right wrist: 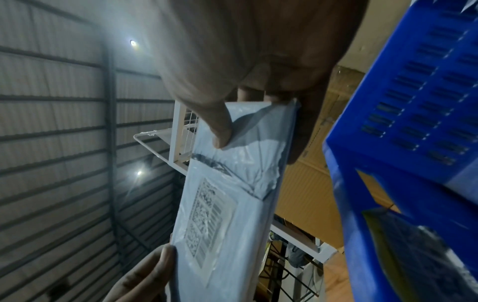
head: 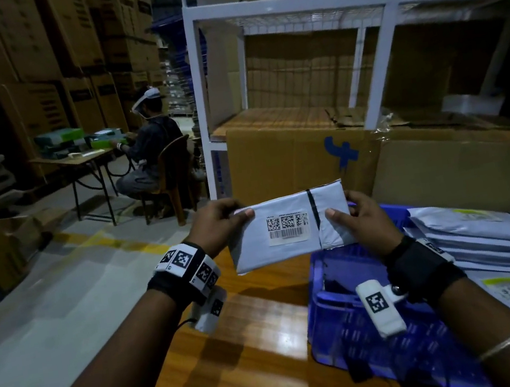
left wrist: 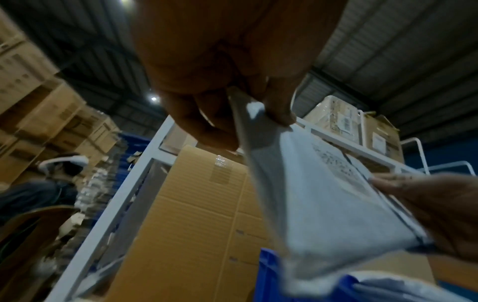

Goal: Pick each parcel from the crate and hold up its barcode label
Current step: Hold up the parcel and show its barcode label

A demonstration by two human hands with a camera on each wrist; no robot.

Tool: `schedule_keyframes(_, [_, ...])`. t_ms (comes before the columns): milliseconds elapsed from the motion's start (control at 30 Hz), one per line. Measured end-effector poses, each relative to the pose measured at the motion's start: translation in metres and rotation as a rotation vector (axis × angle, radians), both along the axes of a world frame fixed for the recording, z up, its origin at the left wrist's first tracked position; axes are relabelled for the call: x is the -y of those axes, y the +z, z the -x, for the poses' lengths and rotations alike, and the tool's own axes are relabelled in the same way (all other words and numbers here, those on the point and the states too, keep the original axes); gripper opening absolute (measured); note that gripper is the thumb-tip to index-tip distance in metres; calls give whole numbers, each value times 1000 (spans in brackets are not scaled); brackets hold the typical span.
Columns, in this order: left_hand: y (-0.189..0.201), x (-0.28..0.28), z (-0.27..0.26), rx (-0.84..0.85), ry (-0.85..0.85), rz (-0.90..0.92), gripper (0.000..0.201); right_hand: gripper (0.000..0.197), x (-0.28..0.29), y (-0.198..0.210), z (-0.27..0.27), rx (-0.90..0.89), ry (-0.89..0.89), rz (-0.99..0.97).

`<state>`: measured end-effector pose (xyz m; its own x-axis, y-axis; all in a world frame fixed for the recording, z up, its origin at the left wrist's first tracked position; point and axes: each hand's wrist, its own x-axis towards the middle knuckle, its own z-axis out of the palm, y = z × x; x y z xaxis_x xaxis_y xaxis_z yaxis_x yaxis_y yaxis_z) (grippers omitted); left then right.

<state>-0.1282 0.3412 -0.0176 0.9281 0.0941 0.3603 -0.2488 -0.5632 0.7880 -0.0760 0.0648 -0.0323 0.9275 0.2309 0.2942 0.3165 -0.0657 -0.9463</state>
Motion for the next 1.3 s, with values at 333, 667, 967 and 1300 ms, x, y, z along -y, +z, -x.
schedule_keyframes(333, [43, 43, -13, -59, -181, -374, 16, 21, 21, 21, 4, 51, -20, -85])
schedule_keyframes(667, [39, 76, -20, -15, -99, -6, 9, 24, 23, 11, 4, -76, -43, -126])
schedule_keyframes(967, [46, 75, -8, -104, -215, 330, 27, 29, 21, 19, 6, -50, 175, -8])
schedule_keyframes(1300, [57, 63, -11, 13, -127, 517, 20, 36, 13, 40, 1, -69, 276, 43])
